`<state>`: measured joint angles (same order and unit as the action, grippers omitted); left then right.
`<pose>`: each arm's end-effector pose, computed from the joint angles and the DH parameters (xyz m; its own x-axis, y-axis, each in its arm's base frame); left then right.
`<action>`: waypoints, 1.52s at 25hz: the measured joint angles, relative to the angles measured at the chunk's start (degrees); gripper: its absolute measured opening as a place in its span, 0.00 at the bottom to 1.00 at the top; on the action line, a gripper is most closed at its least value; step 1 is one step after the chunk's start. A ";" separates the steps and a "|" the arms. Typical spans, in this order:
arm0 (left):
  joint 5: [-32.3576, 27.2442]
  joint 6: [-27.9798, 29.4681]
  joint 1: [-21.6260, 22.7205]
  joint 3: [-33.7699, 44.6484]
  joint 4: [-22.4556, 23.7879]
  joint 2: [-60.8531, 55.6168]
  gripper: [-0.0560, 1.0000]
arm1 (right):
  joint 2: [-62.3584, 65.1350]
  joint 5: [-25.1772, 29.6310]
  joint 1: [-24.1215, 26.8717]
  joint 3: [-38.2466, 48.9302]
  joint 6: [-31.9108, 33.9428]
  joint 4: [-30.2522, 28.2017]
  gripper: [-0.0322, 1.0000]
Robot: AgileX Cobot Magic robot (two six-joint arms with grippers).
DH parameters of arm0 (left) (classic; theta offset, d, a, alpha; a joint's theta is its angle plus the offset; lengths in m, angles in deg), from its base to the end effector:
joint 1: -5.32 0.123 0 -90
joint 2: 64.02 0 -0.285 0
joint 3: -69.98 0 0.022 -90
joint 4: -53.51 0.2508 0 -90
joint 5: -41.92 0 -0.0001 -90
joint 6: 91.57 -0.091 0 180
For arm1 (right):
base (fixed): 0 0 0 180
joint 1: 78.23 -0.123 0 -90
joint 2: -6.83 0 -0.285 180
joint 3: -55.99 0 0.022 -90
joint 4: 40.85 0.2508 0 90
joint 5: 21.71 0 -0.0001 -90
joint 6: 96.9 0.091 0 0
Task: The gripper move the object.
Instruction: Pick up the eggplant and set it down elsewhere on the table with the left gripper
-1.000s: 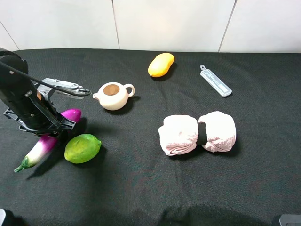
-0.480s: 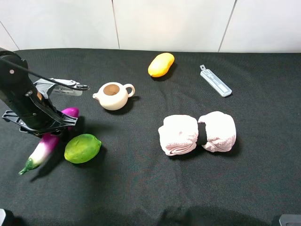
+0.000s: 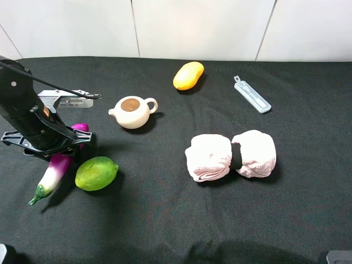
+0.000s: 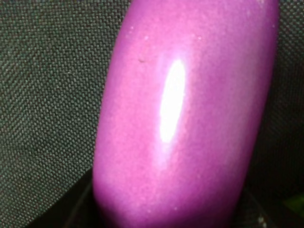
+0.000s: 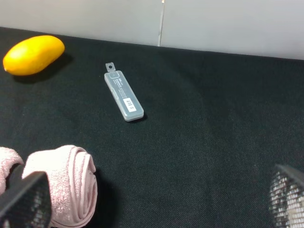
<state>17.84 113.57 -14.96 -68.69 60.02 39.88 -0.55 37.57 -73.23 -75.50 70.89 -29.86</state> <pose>0.2327 -0.0815 0.1169 -0.9812 0.0125 -0.1924 0.0164 0.9997 -0.0188 -0.0045 0.0154 0.2809 -0.4065 -0.0773 -0.9104 -0.1094 0.9934 -0.0355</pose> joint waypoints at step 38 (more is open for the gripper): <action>3.12 2.79 0.00 0.00 0.18 0.00 0.58 | 0.00 0.00 0.00 0.00 0.00 0.00 0.70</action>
<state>20.96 116.35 -14.96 -68.69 60.20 39.88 -0.55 37.57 -73.23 -75.50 70.89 -29.86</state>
